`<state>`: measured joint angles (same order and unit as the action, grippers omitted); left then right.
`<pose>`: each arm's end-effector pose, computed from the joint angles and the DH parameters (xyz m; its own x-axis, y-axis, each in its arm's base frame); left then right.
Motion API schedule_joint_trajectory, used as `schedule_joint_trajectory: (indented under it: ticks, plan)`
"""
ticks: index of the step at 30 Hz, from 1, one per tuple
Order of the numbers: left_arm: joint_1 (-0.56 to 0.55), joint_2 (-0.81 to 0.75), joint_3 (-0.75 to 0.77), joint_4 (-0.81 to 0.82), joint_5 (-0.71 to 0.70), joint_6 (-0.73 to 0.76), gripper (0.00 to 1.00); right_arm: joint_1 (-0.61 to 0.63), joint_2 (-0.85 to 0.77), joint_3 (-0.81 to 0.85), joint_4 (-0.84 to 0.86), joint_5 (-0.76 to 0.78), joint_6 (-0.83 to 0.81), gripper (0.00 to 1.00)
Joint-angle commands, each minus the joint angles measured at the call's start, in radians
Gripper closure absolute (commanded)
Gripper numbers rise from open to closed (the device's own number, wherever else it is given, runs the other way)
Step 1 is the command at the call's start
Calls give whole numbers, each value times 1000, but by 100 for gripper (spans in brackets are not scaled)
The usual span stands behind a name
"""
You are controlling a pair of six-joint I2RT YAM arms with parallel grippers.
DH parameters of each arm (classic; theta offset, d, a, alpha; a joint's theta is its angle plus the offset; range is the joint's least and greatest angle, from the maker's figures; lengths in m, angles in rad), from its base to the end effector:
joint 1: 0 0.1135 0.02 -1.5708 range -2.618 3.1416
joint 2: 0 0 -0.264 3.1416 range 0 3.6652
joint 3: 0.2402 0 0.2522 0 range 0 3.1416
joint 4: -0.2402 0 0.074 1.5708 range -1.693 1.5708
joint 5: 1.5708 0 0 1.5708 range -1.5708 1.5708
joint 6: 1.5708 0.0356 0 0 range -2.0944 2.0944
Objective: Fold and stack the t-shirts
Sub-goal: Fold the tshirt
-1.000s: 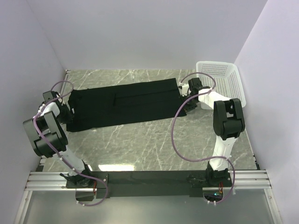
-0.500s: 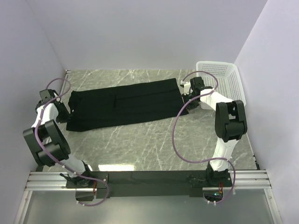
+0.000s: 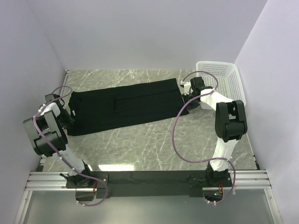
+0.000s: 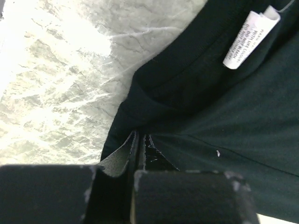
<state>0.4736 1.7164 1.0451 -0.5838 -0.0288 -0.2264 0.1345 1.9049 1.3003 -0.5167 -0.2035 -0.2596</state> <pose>0.2856 0.1475 0.1652 -0.7202 -0.6212 -0.3087 -0.6419 0.7656 -0.0430 0.3850 0.0594 0.1750 -0.8066 -0.3628 -0.4667 -0.4401 0.8956 0.0644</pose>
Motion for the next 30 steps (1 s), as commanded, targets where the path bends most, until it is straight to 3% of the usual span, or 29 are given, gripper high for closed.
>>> schedule_joint_trajectory:
  ticks: [1,3,5,6,7,9,12,17,23,26,30]
  plan:
    - [11,20,36,6,-141,-4,95,-18,-38,-1,7,44,-24,100]
    - [19,23,56,-8,-148,1,89,-18,-37,1,7,49,-26,100]
    - [20,26,72,-19,-151,-5,75,-18,-35,4,-2,44,-33,94]
    - [20,23,78,-24,-152,-8,66,-16,-40,4,-2,35,-39,90]
    - [20,5,84,-27,-151,-13,59,-16,-49,-5,0,23,-49,77]
    - [20,-32,105,-31,-148,-17,44,-12,-76,-13,0,13,-61,71]
    - [19,-119,156,-50,-134,-27,36,-9,-109,-9,-12,-22,-81,59]
    - [20,-222,213,-44,-56,-42,32,2,-144,22,-49,-126,-118,51]
    - [19,-176,256,-42,20,-36,32,14,-138,69,-69,-234,-141,50]
    - [20,-126,288,12,64,-22,33,13,-74,166,-86,-250,-118,51]
    - [20,9,340,71,118,-45,37,13,71,426,-111,-263,-35,53]
